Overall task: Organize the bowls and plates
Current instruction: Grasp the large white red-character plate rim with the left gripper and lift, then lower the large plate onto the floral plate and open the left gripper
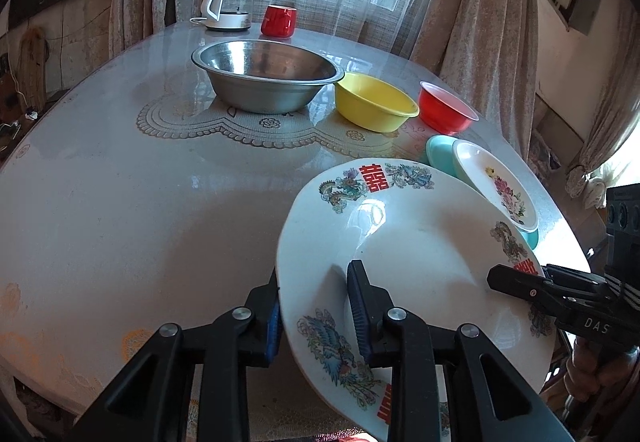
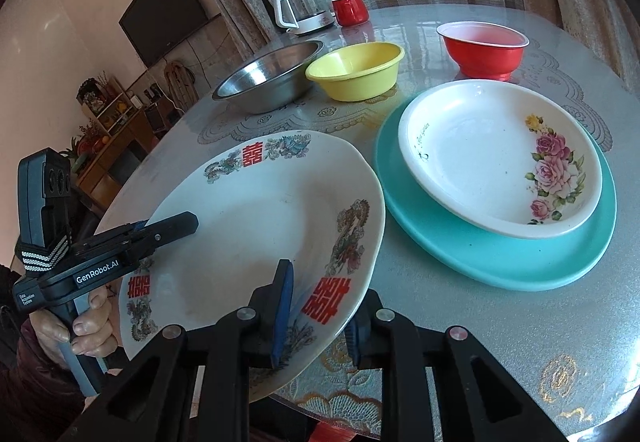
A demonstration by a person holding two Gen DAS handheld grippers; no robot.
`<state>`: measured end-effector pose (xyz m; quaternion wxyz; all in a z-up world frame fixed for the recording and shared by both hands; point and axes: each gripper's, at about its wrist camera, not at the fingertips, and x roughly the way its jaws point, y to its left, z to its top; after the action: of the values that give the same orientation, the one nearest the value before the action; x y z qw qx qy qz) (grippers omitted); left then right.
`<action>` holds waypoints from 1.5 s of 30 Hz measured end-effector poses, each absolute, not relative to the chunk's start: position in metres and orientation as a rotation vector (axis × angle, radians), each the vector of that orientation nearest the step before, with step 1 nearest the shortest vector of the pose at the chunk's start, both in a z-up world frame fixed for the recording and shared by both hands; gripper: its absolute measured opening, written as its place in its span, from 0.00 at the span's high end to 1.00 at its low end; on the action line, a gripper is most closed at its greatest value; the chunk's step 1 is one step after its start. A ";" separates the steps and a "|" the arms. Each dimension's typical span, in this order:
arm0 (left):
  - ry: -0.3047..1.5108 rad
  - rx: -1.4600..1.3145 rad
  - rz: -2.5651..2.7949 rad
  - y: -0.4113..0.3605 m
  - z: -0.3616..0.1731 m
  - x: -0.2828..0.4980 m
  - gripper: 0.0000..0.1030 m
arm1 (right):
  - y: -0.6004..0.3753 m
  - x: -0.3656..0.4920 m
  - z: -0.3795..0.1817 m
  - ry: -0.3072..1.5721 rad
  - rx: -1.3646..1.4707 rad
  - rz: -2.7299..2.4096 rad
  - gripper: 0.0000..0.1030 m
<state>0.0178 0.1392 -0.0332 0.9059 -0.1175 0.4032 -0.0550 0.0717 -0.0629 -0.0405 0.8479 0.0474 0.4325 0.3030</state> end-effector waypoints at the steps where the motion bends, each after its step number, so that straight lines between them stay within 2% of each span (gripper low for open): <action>1: 0.830 -0.243 -0.118 0.138 -0.033 0.017 0.72 | -0.063 0.071 -0.038 0.901 0.087 0.635 0.77; 17: 0.751 -0.212 -0.176 0.112 -0.007 0.024 0.72 | -0.088 0.064 -0.008 0.799 0.069 0.583 0.77; 29: 0.740 -0.153 -0.254 0.053 0.019 0.076 0.72 | -0.141 0.087 0.010 0.752 0.102 0.444 0.77; 45: 0.798 -0.088 -0.290 -0.001 0.010 0.150 0.72 | -0.191 0.145 -0.005 0.798 0.132 0.296 0.75</action>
<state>0.1503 -0.0012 0.0097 0.9104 -0.0425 0.3868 -0.1406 0.1450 -0.1905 -0.0051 0.9087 0.0641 0.3866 0.1435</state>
